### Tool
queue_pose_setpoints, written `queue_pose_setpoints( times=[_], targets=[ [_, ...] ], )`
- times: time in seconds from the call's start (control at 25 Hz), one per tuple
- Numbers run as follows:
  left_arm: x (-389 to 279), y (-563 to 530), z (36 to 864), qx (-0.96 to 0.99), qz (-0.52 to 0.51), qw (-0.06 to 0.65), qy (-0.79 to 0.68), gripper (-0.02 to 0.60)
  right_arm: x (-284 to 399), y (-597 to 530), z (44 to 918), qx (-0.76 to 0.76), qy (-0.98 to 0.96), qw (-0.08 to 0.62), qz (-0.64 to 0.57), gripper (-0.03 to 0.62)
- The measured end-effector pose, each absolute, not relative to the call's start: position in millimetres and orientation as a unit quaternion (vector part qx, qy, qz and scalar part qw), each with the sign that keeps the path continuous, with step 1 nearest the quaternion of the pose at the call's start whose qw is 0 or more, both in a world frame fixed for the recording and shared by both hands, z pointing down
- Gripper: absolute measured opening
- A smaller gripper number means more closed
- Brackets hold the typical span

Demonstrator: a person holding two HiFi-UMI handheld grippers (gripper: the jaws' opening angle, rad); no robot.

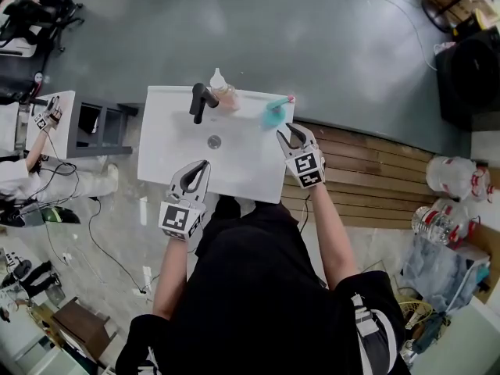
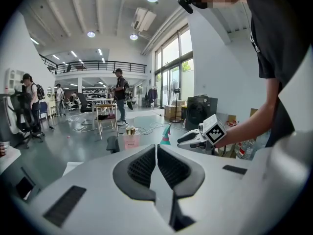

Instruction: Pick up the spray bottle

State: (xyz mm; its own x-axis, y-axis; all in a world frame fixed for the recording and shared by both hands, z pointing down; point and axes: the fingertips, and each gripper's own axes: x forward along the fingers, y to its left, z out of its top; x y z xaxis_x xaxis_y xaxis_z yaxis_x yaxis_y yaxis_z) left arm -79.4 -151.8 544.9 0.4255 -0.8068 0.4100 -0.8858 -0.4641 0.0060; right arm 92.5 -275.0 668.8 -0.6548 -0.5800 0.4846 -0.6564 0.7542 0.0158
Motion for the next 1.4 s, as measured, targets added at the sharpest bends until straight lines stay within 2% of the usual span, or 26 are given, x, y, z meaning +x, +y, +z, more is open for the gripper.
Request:
queue_pose_setpoints(
  times=[0.16,0.36,0.52,1.2,1.4],
  targets=[
    [-80.4,-153.3,546.4,0.836,0.178,0.11,-0.507,0.031,93.8,-274.4,673.6,0.339,-0.907,0.237,0.086,0.156],
    [-78.8,-151.4,545.7,0.835,0.179,0.111,-0.508,0.031,94.1,-276.4,674.9,0.337,-0.907,0.235,0.089,0.222],
    [-81.1,-150.7,546.3,0.832,0.18,0.112,-0.512,0.031,89.0,-279.7,677.7,0.333,-0.909,0.231,0.094,0.247],
    [-101.1,-139.7,548.1,0.817,0.187,0.12,-0.532,0.031,70.5,-305.4,678.7,0.341,-0.907,0.231,0.084,0.301],
    [-107.1,-137.3,550.5,0.813,0.189,0.123,-0.537,0.031,67.8,-311.2,683.5,0.351,-0.903,0.231,0.087,0.347]
  ],
)
